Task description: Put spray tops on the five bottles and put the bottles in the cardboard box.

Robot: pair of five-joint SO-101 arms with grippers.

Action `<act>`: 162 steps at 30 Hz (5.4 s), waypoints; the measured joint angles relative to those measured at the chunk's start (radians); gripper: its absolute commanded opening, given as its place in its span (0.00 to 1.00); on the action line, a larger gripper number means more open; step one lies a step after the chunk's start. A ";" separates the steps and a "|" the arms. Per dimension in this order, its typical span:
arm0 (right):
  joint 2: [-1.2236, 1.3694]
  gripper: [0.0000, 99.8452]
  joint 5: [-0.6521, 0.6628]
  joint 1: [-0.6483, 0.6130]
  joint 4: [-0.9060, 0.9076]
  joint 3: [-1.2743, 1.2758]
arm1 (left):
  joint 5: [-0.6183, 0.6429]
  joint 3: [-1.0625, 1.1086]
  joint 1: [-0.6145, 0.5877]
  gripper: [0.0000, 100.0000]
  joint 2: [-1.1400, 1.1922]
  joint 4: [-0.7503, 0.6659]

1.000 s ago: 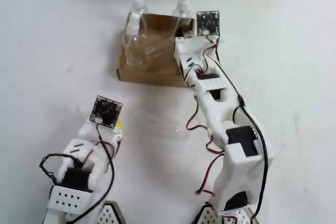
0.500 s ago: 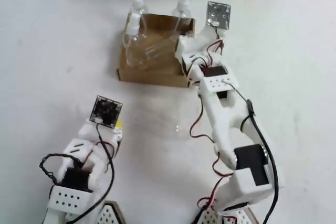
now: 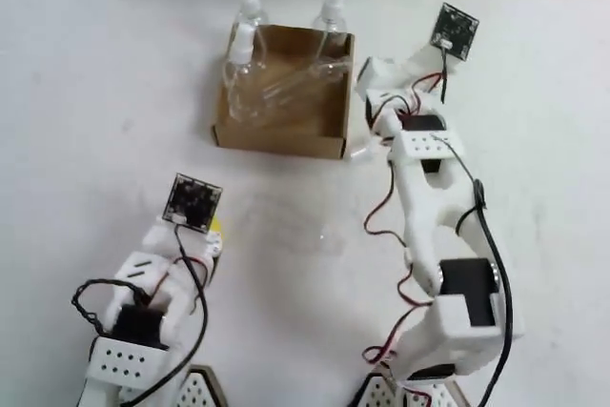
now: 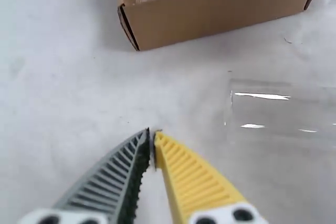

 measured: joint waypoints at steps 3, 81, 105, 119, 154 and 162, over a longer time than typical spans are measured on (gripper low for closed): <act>0.083 0.17 -0.021 0.012 0.026 -0.078 | 0.000 0.000 0.000 0.02 0.000 0.000; 1.191 0.01 -0.459 0.331 0.950 -1.923 | 0.000 0.000 0.000 0.02 0.000 0.000; 1.045 0.01 0.207 0.318 1.438 -1.923 | 0.000 0.000 0.000 0.02 0.000 0.000; 0.876 0.01 0.282 0.307 1.438 -1.610 | 0.000 0.000 0.000 0.03 0.000 0.000; 0.167 0.22 0.393 0.288 0.984 -0.180 | 0.000 0.000 0.000 0.03 0.000 -0.003; 0.064 0.25 0.402 0.290 0.982 -0.138 | 0.000 0.000 0.000 0.03 0.000 -0.003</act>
